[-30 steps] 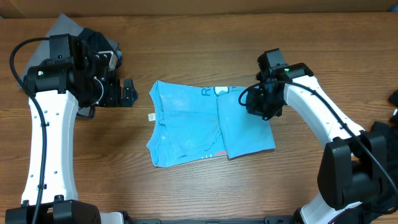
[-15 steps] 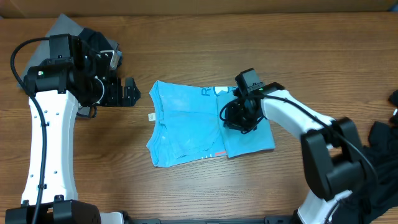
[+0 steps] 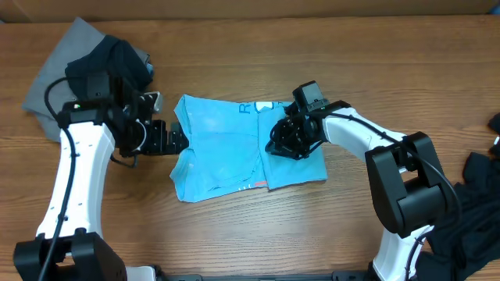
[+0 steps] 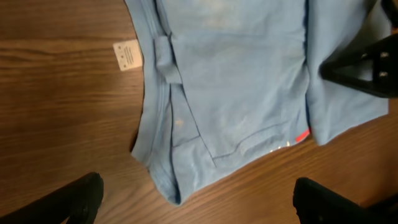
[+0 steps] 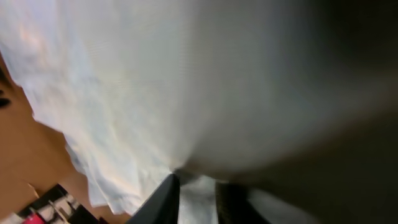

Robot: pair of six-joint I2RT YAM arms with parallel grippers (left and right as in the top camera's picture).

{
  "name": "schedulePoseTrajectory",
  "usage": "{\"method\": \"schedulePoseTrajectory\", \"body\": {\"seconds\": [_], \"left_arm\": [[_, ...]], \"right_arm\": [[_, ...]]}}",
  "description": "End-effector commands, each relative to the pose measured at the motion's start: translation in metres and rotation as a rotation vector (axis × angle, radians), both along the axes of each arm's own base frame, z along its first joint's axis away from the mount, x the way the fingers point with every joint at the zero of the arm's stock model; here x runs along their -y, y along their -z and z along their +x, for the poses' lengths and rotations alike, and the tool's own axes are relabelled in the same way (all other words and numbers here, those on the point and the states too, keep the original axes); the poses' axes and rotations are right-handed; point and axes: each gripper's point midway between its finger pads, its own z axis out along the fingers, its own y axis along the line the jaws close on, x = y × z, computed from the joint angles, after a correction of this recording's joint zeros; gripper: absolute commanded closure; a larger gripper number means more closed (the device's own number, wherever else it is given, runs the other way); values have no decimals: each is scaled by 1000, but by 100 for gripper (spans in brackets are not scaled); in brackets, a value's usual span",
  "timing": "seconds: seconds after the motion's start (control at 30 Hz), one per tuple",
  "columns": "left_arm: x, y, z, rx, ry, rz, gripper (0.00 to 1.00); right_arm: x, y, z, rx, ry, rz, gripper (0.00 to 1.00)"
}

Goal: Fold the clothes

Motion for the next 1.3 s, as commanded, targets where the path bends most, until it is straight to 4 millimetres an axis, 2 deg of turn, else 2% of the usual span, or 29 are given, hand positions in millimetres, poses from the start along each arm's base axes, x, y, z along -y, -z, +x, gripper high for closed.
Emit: {"method": "schedulePoseTrajectory", "body": {"seconds": [0.0, 0.27, 0.4, 0.57, 0.77, 0.83, 0.93, 1.17, 1.2, 1.27], "left_arm": [[5, 22, -4, 1, 5, -19, 0], [5, 86, 5, 41, -41, -26, 0], [6, 113, 12, 19, -38, -35, 0], [19, 133, 22, 12, -27, -117, 0], [39, 161, 16, -43, 32, -125, 1], [45, 181, 6, -98, 61, -77, 12], [49, 192, -3, -142, 76, -68, 32], [44, 194, -10, -188, 58, -58, 91], [42, 193, -10, -199, 53, -52, 96], [35, 188, -11, -222, 37, -37, 96]], "right_arm": [[11, -21, 9, 93, -47, -33, 69], [28, -82, 3, 234, -78, -65, 61], [31, -103, -4, 287, -115, -64, 60], [36, -109, -7, 304, -116, -85, 60], [37, -108, -10, 292, -117, -88, 60], [37, -108, -10, 287, -117, -92, 60], [38, -107, -12, 280, -117, -96, 60], [49, -102, -8, 291, -100, -167, 60], [51, -101, -7, 293, -97, -175, 60], [55, -100, -5, 295, -87, -187, 60]]}}
